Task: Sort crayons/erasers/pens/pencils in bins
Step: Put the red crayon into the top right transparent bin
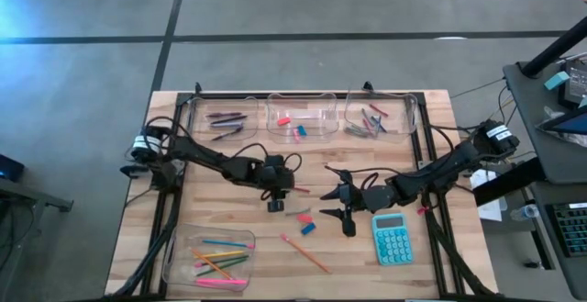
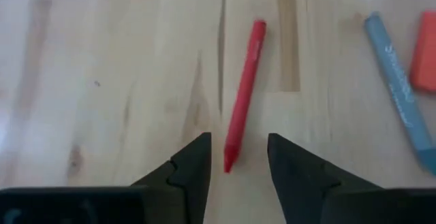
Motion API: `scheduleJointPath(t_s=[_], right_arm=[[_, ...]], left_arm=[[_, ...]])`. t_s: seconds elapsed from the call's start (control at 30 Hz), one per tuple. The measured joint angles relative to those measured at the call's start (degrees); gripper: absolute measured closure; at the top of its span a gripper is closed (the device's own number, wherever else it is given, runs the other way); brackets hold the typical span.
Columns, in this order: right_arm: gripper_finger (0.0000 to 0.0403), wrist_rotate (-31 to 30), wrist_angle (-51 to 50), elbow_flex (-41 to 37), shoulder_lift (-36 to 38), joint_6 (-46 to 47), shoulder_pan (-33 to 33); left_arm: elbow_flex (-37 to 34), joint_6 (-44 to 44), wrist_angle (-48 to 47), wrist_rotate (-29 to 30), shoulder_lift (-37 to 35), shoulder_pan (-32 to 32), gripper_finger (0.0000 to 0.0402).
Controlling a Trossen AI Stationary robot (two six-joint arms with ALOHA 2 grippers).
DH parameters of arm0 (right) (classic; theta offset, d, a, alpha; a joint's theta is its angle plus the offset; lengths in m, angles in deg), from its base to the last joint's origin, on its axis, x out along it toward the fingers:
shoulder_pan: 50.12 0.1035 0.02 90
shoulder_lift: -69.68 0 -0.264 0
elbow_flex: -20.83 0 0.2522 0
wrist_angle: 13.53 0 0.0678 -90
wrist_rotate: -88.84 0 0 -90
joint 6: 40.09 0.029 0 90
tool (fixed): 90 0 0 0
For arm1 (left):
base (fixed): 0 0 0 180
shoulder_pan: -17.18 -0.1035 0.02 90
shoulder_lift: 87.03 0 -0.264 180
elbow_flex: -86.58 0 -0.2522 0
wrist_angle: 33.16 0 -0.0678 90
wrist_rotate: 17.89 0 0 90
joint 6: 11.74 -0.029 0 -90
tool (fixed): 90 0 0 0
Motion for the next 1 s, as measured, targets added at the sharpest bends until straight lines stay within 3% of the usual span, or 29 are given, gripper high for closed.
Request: scheduleJointPath(t_s=[0.4, 0.77, 1.0], right_arm=[[0.0234, 0.0, -0.2, 0.0, 0.0, 0.1, 0.0], [0.0234, 0.0, -0.2, 0.0, 0.0, 0.1, 0.0], [0.0234, 0.0, -0.1, 0.0, 0.0, 0.1, 0.0]], left_arm=[[-0.3, -0.1, 0.9, -0.8, 3.6, -0.8, 0.0275], [-0.3, -0.1, -1.2, -1.3, 3.8, -0.8, 0.0363], [-0.3, -0.1, -1.6, -1.3, 3.8, -0.8, 0.0396]])
